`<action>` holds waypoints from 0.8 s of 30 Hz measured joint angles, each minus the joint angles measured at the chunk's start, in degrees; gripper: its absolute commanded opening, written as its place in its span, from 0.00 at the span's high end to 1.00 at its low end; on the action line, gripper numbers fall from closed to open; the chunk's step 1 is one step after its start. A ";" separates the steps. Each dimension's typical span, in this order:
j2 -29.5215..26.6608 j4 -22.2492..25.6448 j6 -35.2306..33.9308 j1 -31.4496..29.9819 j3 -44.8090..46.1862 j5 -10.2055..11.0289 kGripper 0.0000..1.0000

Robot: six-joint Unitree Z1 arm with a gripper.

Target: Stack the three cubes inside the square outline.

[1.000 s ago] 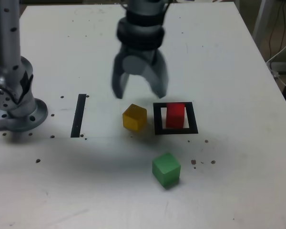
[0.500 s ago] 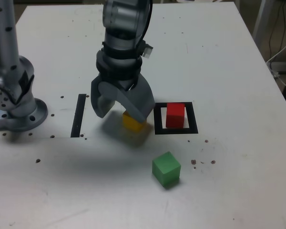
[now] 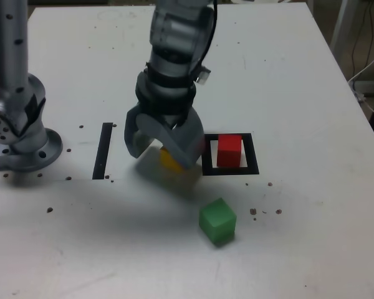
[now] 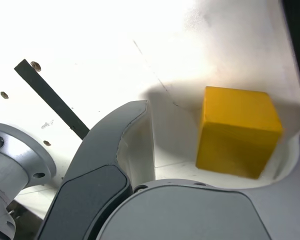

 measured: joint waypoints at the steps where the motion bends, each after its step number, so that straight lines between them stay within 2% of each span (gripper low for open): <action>1: 0.24 0.01 -0.04 0.00 -0.17 0.00 0.24; 7: 2.77 0.11 -1.19 -0.01 -0.33 0.10 0.60; 10: 2.75 0.11 -2.01 -0.01 -0.33 0.61 0.71; 12: 2.69 0.10 -2.28 -0.01 -0.32 0.83 0.73; 24: 2.29 0.32 -2.98 -0.01 -0.38 0.88 0.73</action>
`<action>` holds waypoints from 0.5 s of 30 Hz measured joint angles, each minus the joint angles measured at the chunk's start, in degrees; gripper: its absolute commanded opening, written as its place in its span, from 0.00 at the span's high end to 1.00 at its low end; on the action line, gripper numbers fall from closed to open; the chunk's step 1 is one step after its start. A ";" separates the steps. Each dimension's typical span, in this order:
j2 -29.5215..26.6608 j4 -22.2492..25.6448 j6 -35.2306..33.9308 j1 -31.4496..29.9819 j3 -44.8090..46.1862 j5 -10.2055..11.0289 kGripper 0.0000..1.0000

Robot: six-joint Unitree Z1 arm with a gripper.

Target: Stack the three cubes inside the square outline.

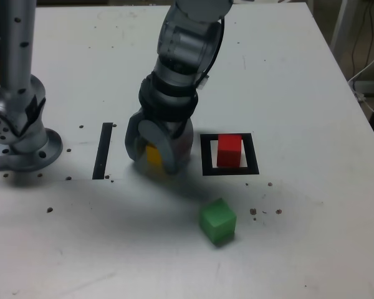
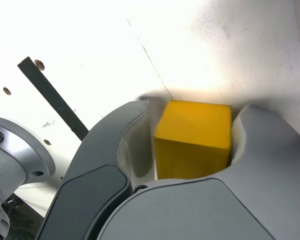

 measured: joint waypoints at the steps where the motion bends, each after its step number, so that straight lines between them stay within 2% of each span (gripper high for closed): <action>1: -0.03 0.01 -0.07 0.00 -0.01 0.00 0.73; 7: -1.31 1.39 -1.36 0.00 -0.45 0.30 0.73; 12: -4.21 6.93 -2.22 0.00 -5.52 1.38 0.73; 15: -4.39 12.22 -2.97 0.00 -10.74 1.79 0.73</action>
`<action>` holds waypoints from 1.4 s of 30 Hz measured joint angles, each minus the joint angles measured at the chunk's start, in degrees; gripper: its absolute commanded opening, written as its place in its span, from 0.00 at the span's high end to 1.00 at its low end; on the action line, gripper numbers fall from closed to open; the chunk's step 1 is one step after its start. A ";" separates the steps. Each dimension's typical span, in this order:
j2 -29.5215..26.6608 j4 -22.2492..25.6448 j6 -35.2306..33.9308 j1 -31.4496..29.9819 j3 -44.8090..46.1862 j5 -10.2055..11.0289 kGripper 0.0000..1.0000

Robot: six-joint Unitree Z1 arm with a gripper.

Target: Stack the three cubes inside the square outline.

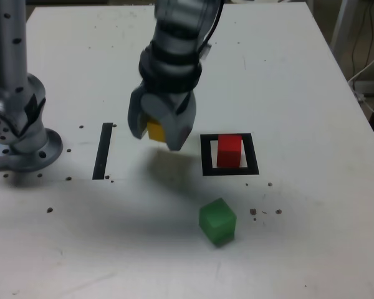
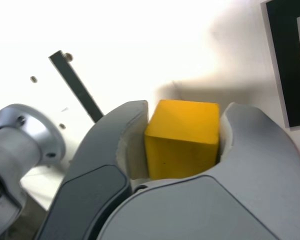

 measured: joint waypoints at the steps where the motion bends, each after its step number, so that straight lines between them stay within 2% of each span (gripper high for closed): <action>1: 0.10 1.71 -0.28 0.00 -1.68 0.02 0.73; 5: 3.24 8.59 -2.55 0.14 -8.84 -0.10 0.73; 8: 6.83 13.55 -4.61 0.76 -14.39 -1.37 0.73; 14: 12.50 14.23 -7.16 1.96 -24.90 -4.78 0.73; 21: 16.26 15.25 -8.32 2.29 -36.66 -5.62 0.73; 42: 19.32 14.75 -8.50 2.87 -34.10 -7.07 0.73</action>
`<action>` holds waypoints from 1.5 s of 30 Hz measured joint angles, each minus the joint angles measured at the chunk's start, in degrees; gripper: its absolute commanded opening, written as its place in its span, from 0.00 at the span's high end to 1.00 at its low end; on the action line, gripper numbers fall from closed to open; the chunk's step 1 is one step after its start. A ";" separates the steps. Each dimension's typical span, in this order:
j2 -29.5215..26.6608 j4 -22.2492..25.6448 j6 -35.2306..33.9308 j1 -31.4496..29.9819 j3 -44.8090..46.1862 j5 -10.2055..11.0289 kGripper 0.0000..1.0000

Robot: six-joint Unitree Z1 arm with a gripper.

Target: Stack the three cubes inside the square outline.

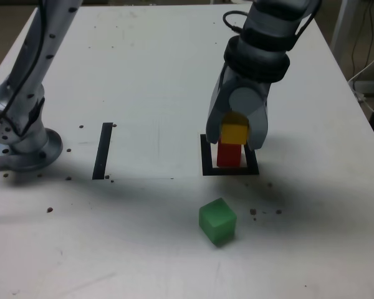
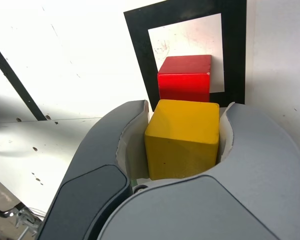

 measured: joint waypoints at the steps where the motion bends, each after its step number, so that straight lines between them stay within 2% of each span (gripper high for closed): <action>1: 0.15 -0.06 0.01 0.00 0.04 -0.07 0.73; 25: 1.57 -0.80 0.41 0.70 1.72 -0.38 0.72; 27: 1.66 -0.81 0.44 0.75 1.74 -0.38 0.63; 32: 1.85 -0.90 0.64 0.76 1.77 -0.40 0.09; 33: 1.90 -0.97 0.67 0.76 1.78 -0.41 0.03; 35: 1.94 -1.08 0.75 0.76 1.79 -0.41 0.00; 45: 2.02 -1.22 0.91 0.76 1.99 -0.42 0.00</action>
